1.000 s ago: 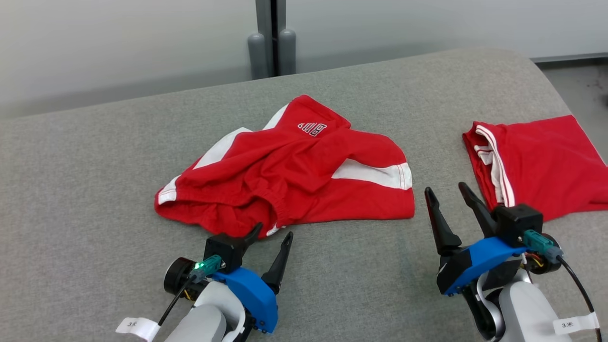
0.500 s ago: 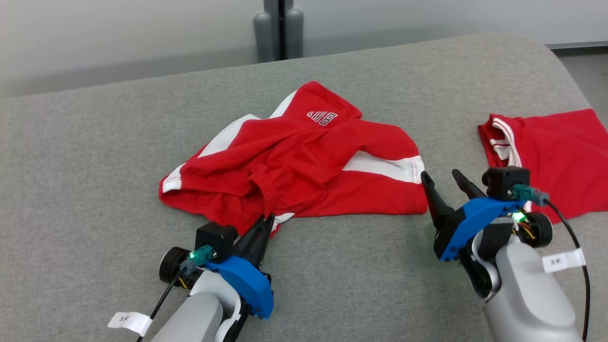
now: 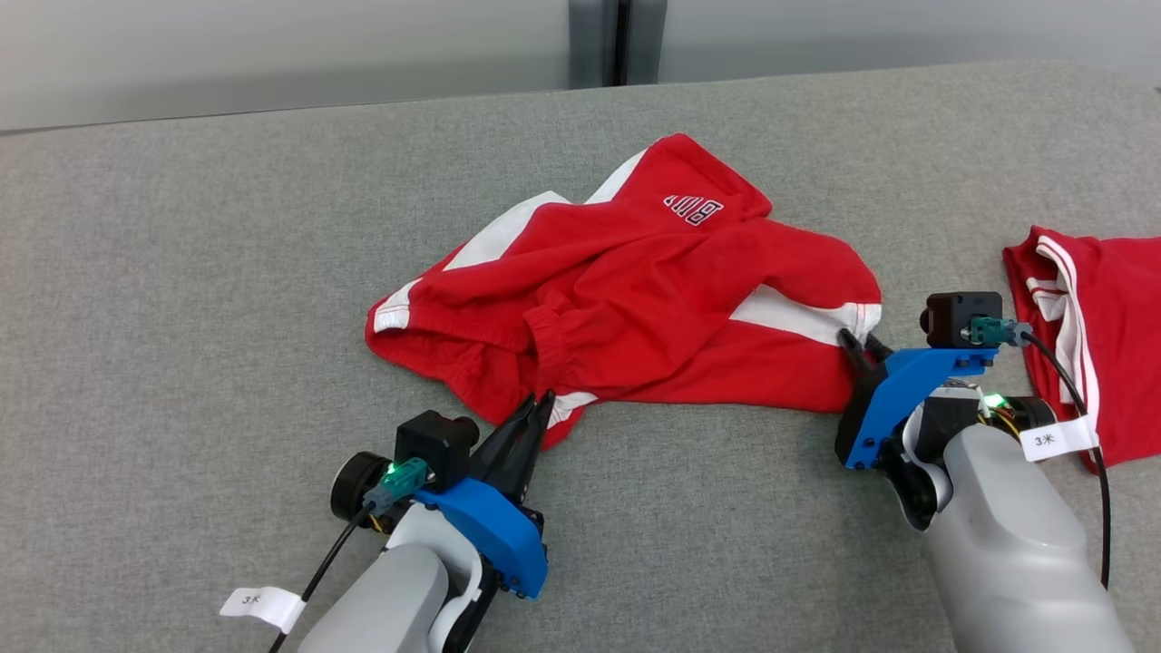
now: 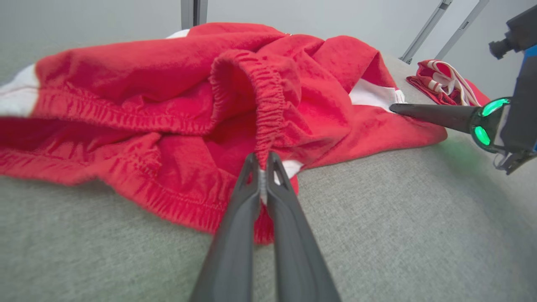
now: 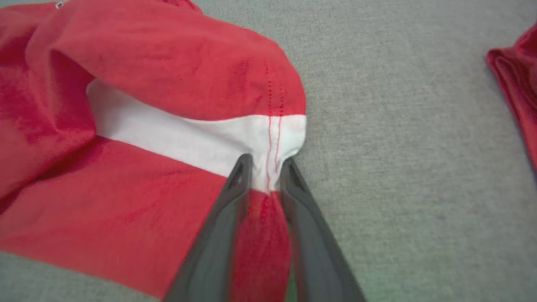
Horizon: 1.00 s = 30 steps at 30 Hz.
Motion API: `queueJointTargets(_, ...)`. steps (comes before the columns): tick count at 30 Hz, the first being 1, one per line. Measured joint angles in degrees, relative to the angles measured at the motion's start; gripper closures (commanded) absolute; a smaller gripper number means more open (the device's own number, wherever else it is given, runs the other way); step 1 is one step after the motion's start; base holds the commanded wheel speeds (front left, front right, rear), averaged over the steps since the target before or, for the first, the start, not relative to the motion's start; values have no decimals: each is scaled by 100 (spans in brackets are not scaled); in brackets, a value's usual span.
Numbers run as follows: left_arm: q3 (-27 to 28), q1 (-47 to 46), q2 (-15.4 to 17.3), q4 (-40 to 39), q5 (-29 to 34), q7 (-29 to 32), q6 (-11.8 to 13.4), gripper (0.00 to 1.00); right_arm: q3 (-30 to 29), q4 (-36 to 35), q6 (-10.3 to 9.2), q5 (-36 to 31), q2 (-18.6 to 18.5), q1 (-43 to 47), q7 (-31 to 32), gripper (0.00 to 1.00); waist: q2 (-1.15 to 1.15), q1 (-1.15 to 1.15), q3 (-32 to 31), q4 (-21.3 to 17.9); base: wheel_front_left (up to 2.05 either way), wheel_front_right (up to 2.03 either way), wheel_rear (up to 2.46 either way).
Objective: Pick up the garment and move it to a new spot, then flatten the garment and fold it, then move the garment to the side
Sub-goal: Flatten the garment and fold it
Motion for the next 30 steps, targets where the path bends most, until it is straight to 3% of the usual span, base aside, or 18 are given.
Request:
queueJointTargets(8,247,5,42,-112,-288,-175,0,100,107,392,0,192,3,-310,-512,100,0,0,-133,-37,0,0,0)
queueJointTargets(12,769,63,30,-760,-765,-229,0,100,388,241,0,571,4,-378,-715,100,0,0,-317,-20,0,0,0)
queueJointTargets(15,979,176,236,-1427,-926,-238,-1,100,615,-169,0,802,7,-381,-788,100,0,-1,-488,-16,0,0,0)
queueJointTargets(21,1335,480,825,-2840,-1524,12,0,100,875,-1633,0,924,-249,-237,-452,100,0,-1,-807,-97,0,0,0)
queueJointTargets(27,1660,580,1379,-4202,-2402,794,9,100,691,-3886,0,951,-638,281,386,100,0,-1,-932,-153,0,0,0)
queueJointTargets(30,1863,554,1511,-4643,-2787,1155,154,100,525,-4976,0,895,-664,488,890,100,0,-2,-855,-163,0,0,0)
